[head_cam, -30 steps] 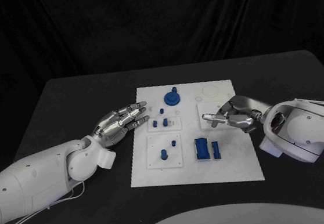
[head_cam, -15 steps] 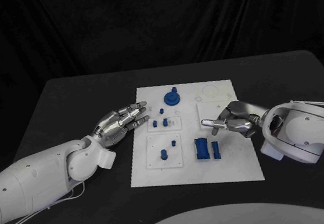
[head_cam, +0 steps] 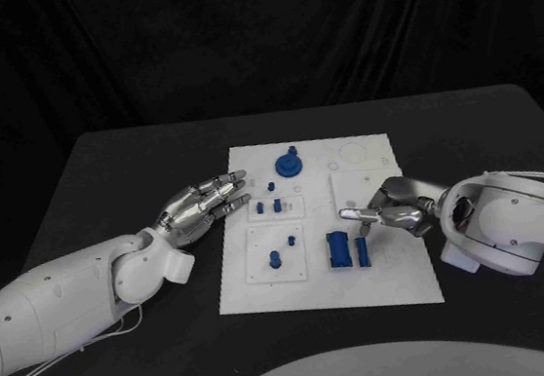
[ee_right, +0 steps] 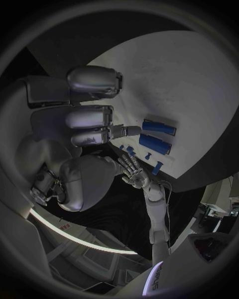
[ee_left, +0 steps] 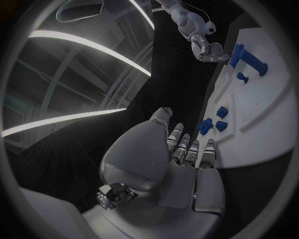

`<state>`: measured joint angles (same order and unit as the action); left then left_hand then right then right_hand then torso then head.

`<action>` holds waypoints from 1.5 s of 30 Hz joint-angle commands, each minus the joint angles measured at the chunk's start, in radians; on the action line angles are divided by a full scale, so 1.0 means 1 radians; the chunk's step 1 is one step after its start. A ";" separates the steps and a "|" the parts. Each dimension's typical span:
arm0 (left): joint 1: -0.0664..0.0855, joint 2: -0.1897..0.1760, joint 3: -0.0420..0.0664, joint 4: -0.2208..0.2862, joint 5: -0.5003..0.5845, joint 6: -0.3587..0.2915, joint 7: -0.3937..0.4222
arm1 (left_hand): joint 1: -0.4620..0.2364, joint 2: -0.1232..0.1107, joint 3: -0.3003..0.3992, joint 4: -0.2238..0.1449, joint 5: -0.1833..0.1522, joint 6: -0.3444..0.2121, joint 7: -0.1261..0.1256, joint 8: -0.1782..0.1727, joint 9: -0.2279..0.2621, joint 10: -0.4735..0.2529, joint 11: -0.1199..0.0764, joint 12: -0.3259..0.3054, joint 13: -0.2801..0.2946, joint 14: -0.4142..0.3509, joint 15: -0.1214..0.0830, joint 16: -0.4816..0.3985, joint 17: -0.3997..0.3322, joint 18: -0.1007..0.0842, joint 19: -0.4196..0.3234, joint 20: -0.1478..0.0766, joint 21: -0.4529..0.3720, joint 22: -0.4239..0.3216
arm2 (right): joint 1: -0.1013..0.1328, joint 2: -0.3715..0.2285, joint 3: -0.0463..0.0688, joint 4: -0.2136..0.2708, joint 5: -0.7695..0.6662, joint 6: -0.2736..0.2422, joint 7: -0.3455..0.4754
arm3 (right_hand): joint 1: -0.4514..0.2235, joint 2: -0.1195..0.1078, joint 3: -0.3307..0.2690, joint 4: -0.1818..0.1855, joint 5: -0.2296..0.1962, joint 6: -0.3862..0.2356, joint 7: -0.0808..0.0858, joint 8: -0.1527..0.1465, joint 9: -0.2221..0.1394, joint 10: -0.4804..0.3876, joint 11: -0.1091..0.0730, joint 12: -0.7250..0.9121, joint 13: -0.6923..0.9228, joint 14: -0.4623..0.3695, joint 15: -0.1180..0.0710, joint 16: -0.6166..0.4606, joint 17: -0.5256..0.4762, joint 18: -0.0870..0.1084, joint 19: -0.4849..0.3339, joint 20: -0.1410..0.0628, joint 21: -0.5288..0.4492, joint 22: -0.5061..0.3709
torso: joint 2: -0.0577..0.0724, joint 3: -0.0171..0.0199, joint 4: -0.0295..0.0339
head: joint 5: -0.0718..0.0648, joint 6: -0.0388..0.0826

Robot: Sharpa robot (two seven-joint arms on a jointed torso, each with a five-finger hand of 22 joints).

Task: Assemble the parts on the task board

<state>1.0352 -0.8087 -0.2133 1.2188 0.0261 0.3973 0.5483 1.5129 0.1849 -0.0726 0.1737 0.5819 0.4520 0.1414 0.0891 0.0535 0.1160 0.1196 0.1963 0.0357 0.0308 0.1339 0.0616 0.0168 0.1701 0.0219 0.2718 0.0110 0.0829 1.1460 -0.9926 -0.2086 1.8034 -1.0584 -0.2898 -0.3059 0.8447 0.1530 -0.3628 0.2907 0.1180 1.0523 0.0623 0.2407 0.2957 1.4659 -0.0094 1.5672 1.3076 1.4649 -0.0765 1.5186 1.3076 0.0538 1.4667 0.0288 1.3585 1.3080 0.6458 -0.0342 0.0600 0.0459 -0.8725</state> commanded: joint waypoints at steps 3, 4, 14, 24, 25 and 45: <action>-0.003 0.004 0.000 0.002 0.003 0.017 0.006 | -0.004 0.001 0.003 -0.004 0.004 0.005 0.002 0.004 0.001 -0.002 0.006 0.003 0.001 0.002 0.005 0.003 0.000 0.012 0.004 0.001 0.005 0.000 | -0.006 0.002 0.000 -0.003 -0.025 0.030 -0.049 | 0.002 0.014 -0.012 0.000 -0.002 -0.008 0.003 -0.017 -0.008 0.105 -0.002 0.004 0.263 0.075 -0.001 -0.002 0.096 -0.004 0.043 0.003 -0.010 0.198 | 0.000 -0.0001 0.0000 | 0.000 0.000; -0.003 0.004 0.000 0.002 0.003 0.016 0.006 | -0.004 0.001 0.003 -0.004 0.004 0.005 0.002 0.004 0.001 -0.002 0.006 0.003 0.001 0.002 0.005 0.003 0.000 0.012 0.004 0.001 0.005 0.000 | -0.007 0.003 0.000 -0.004 -0.027 0.030 -0.050 | 0.002 0.014 -0.012 0.000 -0.002 -0.008 0.003 -0.017 -0.008 0.105 -0.002 0.004 0.263 0.075 -0.001 -0.002 0.096 -0.004 0.043 0.003 -0.010 0.198 | 0.000 -0.0001 0.0000 | 0.000 0.000; -0.003 0.003 0.000 0.003 0.003 0.016 0.007 | -0.005 0.001 0.004 -0.004 0.004 0.004 0.002 0.004 0.001 -0.002 0.006 0.003 0.001 0.002 0.005 0.003 0.000 0.012 0.004 0.001 0.006 0.000 | -0.011 0.008 0.000 -0.008 -0.034 0.048 -0.065 | 0.015 0.020 -0.021 -0.002 0.009 -0.023 0.010 -0.040 -0.021 0.105 0.003 0.004 0.263 0.074 0.004 -0.005 0.090 -0.003 0.040 0.005 -0.017 0.196 | 0.000 0.0000 0.0002 | -0.002 0.000; -0.004 0.000 0.000 0.004 0.003 0.015 0.009 | -0.005 0.001 0.004 -0.004 0.004 0.004 0.002 0.004 0.001 -0.002 0.006 0.003 0.001 0.002 0.005 0.003 0.000 0.012 0.004 0.001 0.006 0.000 | -0.015 0.012 0.000 -0.010 -0.041 0.089 -0.089 | 0.026 0.023 -0.024 -0.002 0.016 -0.030 0.014 -0.051 -0.027 0.105 0.006 0.004 0.263 0.073 0.006 -0.007 0.086 -0.002 0.037 0.007 -0.023 0.194 | -0.001 0.0000 0.0000 | 0.002 0.000; -0.004 0.000 0.000 0.004 0.003 0.015 0.010 | -0.005 0.001 0.004 -0.004 0.004 0.004 0.002 0.004 0.001 -0.002 0.006 0.003 0.001 0.002 0.005 0.003 0.000 0.012 0.004 0.001 0.006 0.000 | -0.015 0.012 0.000 -0.010 -0.042 0.089 -0.089 | 0.028 0.024 -0.026 -0.002 0.016 -0.033 0.015 -0.054 -0.029 0.105 0.007 0.004 0.263 0.073 0.007 -0.007 0.086 -0.001 0.037 0.008 -0.024 0.193 | -0.001 0.0000 0.0000 | 0.002 0.000; 0.028 -0.102 0.001 0.145 0.002 -0.138 0.179 | -0.055 -0.022 -0.051 0.072 -0.040 0.051 0.003 0.029 0.006 0.016 0.007 0.023 0.003 0.003 -0.007 0.009 0.001 0.013 0.005 -0.014 0.006 -0.005 | 0.084 -0.048 0.001 0.006 0.228 -0.266 0.256 | 0.046 0.040 -0.075 0.000 0.053 0.044 -0.003 -0.057 -0.038 0.054 -0.006 -0.055 0.180 0.003 -0.004 -0.177 -0.246 0.048 -0.044 0.001 -0.279 0.106 | -0.015 0.0043 -0.0033 | -0.010 0.000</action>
<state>1.0562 -0.9110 -0.2148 1.3540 0.0257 0.3193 0.6379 1.4627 0.1638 -0.1283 0.2468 0.5403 0.4981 0.1427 0.1142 0.0580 0.1275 0.1266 0.2168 0.0377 0.0329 0.1318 0.0707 0.0180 0.1701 0.0279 0.2593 0.0148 0.0777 1.2276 -1.0381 -0.2074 1.8113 -0.9754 -0.4347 -0.1886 0.8838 0.1918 -0.4302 0.2896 0.1690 1.0914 0.0590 0.1884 0.2594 1.4660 -0.0095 1.5130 1.3073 1.4628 -0.0787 1.3472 1.0708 0.0901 1.4254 0.0307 1.0919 1.3074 0.6401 -0.0324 0.0591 0.0363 -0.8725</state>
